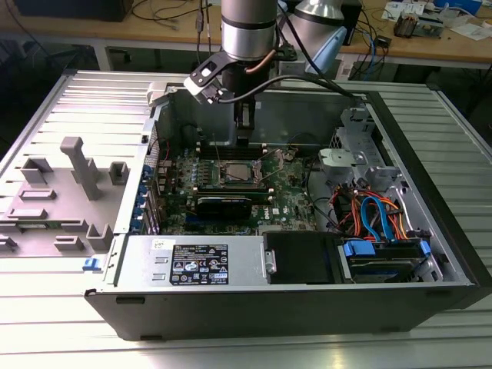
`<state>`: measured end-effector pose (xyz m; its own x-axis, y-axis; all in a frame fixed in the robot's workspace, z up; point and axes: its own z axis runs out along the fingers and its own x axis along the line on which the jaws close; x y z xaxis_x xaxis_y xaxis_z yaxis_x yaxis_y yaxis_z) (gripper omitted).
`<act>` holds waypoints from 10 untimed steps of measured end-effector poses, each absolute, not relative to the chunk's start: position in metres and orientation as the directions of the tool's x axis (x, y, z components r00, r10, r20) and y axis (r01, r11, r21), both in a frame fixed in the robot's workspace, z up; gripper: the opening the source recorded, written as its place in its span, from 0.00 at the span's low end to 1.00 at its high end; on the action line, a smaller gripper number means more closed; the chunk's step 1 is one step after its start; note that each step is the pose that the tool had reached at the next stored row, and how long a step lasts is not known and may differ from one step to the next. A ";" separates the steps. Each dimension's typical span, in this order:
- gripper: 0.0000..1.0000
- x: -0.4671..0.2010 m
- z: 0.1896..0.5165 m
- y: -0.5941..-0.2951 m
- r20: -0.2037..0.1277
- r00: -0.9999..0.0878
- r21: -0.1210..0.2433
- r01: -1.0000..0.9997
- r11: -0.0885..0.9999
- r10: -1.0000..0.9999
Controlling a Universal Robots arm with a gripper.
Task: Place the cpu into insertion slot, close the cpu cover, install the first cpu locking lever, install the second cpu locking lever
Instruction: 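Close the cpu cover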
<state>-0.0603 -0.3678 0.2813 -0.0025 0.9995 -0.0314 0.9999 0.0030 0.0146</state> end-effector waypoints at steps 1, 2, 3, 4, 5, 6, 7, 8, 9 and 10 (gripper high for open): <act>0.11 -0.060 0.282 -0.368 -0.031 -0.003 0.015 1.000 0.003 1.000; 0.11 -0.060 0.282 -0.368 -0.031 -0.003 0.015 1.000 0.003 1.000; 0.11 -0.060 0.282 -0.368 -0.031 -0.003 0.015 1.000 0.003 1.000; 0.11 -0.060 0.282 -0.368 -0.031 -0.003 0.015 1.000 0.003 1.000; 0.11 -0.060 0.282 -0.368 -0.031 -0.003 0.015 1.000 0.003 1.000; 0.11 -0.060 0.282 -0.368 -0.031 -0.003 0.015 1.000 0.003 1.000; 0.11 -0.060 0.282 -0.368 -0.031 -0.003 0.015 1.000 0.003 1.000; 0.11 -0.060 0.282 -0.368 -0.031 -0.003 0.015 1.000 0.003 1.000; 0.11 -0.060 0.282 -0.368 -0.031 -0.003 0.015 1.000 0.003 1.000; 0.11 -0.060 0.282 -0.368 -0.031 -0.003 0.015 1.000 0.003 1.000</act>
